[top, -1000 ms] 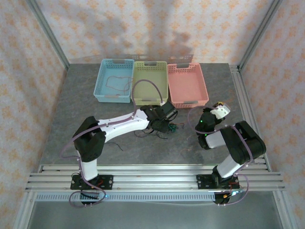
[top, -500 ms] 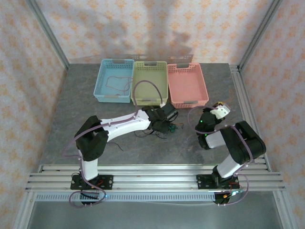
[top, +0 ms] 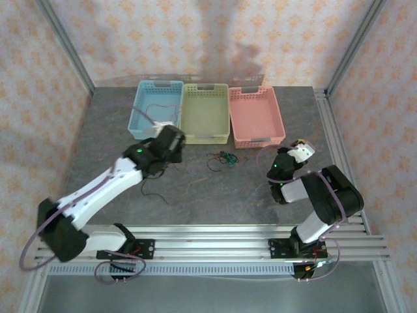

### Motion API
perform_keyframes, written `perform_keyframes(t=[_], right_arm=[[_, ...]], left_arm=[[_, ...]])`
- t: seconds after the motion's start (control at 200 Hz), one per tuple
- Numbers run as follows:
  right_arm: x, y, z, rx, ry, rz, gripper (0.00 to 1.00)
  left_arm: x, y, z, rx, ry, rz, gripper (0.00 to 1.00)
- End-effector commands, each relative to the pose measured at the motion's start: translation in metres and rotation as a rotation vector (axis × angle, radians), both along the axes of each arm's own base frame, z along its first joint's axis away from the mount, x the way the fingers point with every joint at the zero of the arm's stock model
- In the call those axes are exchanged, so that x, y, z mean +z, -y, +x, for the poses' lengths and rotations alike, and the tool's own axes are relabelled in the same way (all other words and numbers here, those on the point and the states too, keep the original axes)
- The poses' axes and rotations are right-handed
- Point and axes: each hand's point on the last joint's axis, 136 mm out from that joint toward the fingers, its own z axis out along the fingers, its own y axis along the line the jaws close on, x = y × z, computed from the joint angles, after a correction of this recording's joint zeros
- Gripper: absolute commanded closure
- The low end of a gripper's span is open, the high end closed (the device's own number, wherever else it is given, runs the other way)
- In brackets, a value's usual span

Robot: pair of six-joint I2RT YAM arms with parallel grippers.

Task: Untangle the cables

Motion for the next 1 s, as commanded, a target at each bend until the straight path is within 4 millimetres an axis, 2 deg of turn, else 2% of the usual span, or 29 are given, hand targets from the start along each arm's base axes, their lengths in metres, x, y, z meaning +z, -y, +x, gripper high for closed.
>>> perform_keyframes(t=[0.0,0.05,0.12,0.215,0.33,0.56,0.621,0.716,0.886,0.996], right_arm=[[0.006,0.004,-0.001,-0.02,0.032,0.016,1.0],[0.006,0.004,-0.001,-0.021,0.034,0.017,1.0],[0.006,0.004,-0.001,-0.018,0.032,0.015,1.0],[0.006,0.003,0.0,-0.014,0.032,0.014,1.0],[0.006,0.002,0.001,-0.008,0.028,0.011,1.0],[0.006,0.001,0.002,0.001,0.027,0.008,1.0],[0.006,0.0,0.003,0.005,0.03,0.011,1.0],[0.006,-0.001,0.004,0.01,0.035,0.016,1.0],[0.005,0.0,0.003,0.008,0.034,0.019,1.0],[0.006,-0.001,0.003,0.01,0.036,0.019,1.0]], left_arm=[[0.0,-0.068,-0.023,0.229,0.032,-0.005,1.0],[0.002,-0.091,-0.031,0.298,0.056,-0.039,1.0],[0.004,-0.111,-0.039,0.354,0.075,-0.1,1.0],[0.004,-0.114,-0.042,0.347,0.065,-0.127,1.0],[0.008,-0.084,-0.034,0.214,0.045,-0.229,1.0],[0.047,-0.042,-0.026,0.019,0.049,-0.331,1.0],[0.05,-0.029,-0.03,-0.051,0.033,-0.3,1.0],[0.036,-0.016,-0.035,-0.082,-0.007,-0.196,1.0],[-0.019,-0.006,-0.034,-0.072,-0.134,-0.089,1.0],[-0.04,0.005,-0.033,-0.098,-0.186,-0.034,1.0]])
